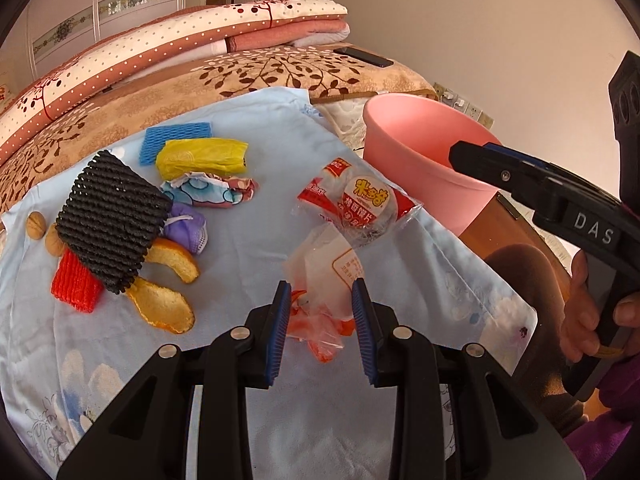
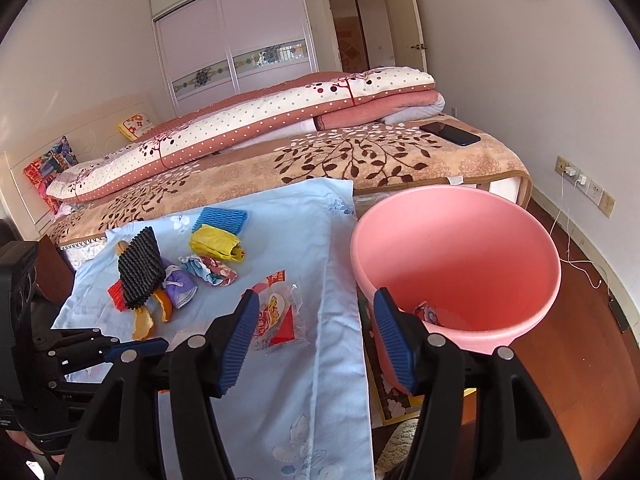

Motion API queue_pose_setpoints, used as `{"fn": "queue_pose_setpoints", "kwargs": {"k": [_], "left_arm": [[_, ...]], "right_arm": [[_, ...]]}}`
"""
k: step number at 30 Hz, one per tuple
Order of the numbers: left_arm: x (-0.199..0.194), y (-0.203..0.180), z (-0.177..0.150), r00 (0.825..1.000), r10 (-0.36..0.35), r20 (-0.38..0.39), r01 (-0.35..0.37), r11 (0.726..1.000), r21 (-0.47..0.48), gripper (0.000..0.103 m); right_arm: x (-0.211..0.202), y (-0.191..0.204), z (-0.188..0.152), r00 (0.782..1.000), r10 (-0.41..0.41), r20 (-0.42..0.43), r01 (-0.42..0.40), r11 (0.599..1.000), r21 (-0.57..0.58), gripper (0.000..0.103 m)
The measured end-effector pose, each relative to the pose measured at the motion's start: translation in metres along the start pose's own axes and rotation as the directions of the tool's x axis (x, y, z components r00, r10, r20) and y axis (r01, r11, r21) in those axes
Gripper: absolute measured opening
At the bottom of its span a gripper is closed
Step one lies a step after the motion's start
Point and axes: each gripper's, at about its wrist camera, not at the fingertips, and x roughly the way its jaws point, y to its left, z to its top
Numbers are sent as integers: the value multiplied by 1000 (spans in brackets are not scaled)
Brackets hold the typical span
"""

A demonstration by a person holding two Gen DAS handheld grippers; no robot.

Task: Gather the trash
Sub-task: 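Grasp the clear plastic wrapper with the left tool while the right tool grasps the red-printed snack bag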

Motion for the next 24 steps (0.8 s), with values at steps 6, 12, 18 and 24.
{"fn": "queue_pose_setpoints", "kwargs": {"k": [6, 12, 18, 24], "left_arm": [[-1, -1, -2, 1000, -13, 28, 12, 1000, 16, 31], [-3, -2, -2, 999, -16, 51, 15, 1000, 25, 16], [-11, 2, -1, 996, -13, 85, 13, 1000, 12, 8], [-20, 17, 2, 992, -1, 123, 6, 999, -43, 7]], "right_arm": [[5, 3, -3, 1000, 3, -21, -3, 1000, -8, 59], [12, 4, -6, 999, 6, -45, -6, 1000, -8, 59], [22, 10, -9, 997, 17, -72, -18, 1000, -20, 59], [36, 19, -9, 993, 47, -104, -51, 998, -40, 59]]}}
